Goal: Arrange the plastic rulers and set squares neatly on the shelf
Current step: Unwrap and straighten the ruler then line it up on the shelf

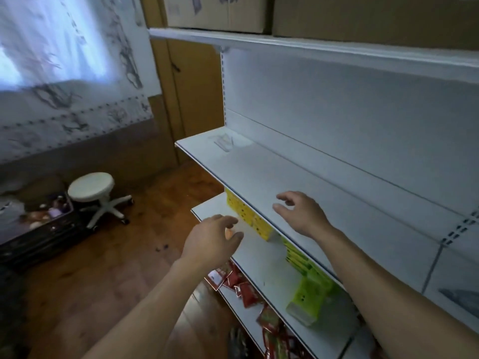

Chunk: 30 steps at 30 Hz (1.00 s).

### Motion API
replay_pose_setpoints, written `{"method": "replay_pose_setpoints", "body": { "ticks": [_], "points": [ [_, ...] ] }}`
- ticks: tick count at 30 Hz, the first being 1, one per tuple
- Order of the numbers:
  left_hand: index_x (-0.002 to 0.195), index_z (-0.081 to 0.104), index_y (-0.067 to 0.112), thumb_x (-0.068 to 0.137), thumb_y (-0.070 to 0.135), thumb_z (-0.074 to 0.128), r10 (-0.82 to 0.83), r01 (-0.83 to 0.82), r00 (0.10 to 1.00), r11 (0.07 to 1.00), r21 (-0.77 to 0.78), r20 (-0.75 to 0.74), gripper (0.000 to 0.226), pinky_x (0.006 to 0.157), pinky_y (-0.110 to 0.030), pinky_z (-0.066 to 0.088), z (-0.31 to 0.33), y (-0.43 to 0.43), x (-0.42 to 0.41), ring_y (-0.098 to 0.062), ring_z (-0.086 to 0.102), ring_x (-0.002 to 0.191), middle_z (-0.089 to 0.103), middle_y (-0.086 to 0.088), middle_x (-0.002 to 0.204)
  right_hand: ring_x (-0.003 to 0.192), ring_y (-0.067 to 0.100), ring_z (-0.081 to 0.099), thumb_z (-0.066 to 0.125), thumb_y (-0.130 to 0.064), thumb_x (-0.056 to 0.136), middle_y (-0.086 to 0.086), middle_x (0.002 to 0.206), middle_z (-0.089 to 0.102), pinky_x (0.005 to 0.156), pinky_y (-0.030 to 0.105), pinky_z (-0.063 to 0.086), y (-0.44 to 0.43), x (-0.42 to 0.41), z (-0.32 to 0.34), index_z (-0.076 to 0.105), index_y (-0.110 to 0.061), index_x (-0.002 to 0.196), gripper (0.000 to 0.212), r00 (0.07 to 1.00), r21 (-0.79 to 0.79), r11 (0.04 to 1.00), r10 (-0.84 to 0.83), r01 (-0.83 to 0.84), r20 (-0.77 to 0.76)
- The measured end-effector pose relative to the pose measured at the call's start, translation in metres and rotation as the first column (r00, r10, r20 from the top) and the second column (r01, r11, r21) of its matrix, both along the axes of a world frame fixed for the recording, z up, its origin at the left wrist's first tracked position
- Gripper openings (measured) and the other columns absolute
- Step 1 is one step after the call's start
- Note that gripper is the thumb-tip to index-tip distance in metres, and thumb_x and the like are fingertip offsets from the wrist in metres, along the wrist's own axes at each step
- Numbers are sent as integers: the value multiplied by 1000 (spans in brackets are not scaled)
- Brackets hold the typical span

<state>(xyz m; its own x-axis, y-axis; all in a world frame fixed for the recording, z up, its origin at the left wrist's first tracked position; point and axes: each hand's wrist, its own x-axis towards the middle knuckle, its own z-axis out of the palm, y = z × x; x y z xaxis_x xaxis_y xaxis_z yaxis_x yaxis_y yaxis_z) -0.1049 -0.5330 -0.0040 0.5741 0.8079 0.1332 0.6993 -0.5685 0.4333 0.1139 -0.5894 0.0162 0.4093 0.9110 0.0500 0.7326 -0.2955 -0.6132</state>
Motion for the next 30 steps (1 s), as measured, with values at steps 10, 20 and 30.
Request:
{"method": "replay_pose_setpoints", "body": {
  "ticks": [10, 20, 30],
  "points": [
    [126, 56, 34, 91, 49, 53, 55, -56, 998, 998, -31, -40, 38, 80, -26, 54, 5, 185, 31, -3, 57, 98, 61, 16, 117, 117, 14, 53, 56, -40, 92, -2, 133, 54, 91, 24, 38, 212, 27, -17, 55, -23, 128, 41, 997, -30, 998, 60, -62, -56],
    [125, 58, 32, 92, 47, 54, 28, -27, 1000, 996, -79, 9, 36, 75, -19, 51, -5, 322, 55, -3, 59, 95, 63, 14, 115, 131, 19, 41, 51, -42, 94, -3, 147, 40, 104, 32, 35, 348, 34, -39, 46, -22, 137, 48, 998, -117, 991, 65, -65, 0],
    [126, 57, 33, 91, 46, 57, -223, 228, 974, 960, -161, 49, 38, 79, -17, 54, -13, 451, 85, -6, 60, 99, 62, 16, 120, 146, 20, 12, 40, -51, 96, 6, 159, 15, 118, 38, 13, 429, 42, -66, 23, -18, 150, 66, 972, -255, 950, -130, 179, 197]
  ]
}}
